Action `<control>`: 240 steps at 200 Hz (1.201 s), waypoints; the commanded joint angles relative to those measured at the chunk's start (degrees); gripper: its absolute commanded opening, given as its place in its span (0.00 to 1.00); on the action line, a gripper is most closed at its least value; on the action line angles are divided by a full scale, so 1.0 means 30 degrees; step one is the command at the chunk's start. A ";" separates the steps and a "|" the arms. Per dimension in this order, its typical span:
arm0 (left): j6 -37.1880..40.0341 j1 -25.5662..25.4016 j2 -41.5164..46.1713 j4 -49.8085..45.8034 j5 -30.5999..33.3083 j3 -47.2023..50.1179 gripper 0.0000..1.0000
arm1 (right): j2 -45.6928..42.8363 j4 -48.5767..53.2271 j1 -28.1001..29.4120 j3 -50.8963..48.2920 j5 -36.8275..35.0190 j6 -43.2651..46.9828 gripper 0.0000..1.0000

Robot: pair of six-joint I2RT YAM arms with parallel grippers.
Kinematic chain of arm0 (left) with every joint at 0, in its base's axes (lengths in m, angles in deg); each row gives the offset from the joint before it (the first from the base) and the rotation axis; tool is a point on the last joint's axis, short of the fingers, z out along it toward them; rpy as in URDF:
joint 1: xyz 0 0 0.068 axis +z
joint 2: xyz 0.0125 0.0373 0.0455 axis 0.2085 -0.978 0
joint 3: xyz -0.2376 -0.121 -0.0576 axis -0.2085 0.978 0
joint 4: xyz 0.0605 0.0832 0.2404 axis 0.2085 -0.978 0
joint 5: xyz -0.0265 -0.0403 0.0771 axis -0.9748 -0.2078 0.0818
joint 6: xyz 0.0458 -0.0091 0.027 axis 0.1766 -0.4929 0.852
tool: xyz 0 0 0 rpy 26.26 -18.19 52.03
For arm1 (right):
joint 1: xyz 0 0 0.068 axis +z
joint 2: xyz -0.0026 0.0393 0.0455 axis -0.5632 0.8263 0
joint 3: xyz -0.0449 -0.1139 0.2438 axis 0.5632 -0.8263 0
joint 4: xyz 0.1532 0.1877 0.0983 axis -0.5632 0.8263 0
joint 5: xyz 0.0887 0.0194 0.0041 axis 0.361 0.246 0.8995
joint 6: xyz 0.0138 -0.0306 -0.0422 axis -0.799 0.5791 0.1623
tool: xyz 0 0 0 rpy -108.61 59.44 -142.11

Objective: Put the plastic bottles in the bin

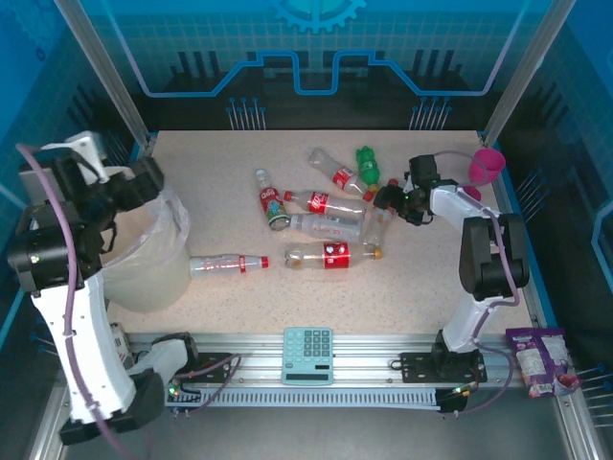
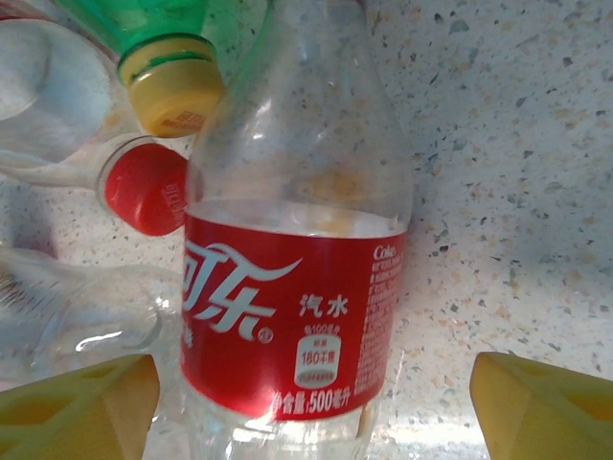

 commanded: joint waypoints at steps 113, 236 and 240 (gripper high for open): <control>-0.5679 -1.4913 -0.7539 1.3593 0.0009 0.9596 0.99 | 0.0005 -0.1296 -0.0415 -0.0866 -0.0949 -0.0061 0.64; -0.8654 -1.7096 -1.3077 2.1162 -0.7482 0.9167 0.99 | -0.9072 -0.5906 -0.1858 -0.6733 1.0048 -0.2093 0.54; -0.8716 -1.7222 -1.3309 2.1256 -0.7542 0.9027 0.99 | -0.9197 -0.6124 -0.1777 -0.6891 1.0127 -0.2358 0.54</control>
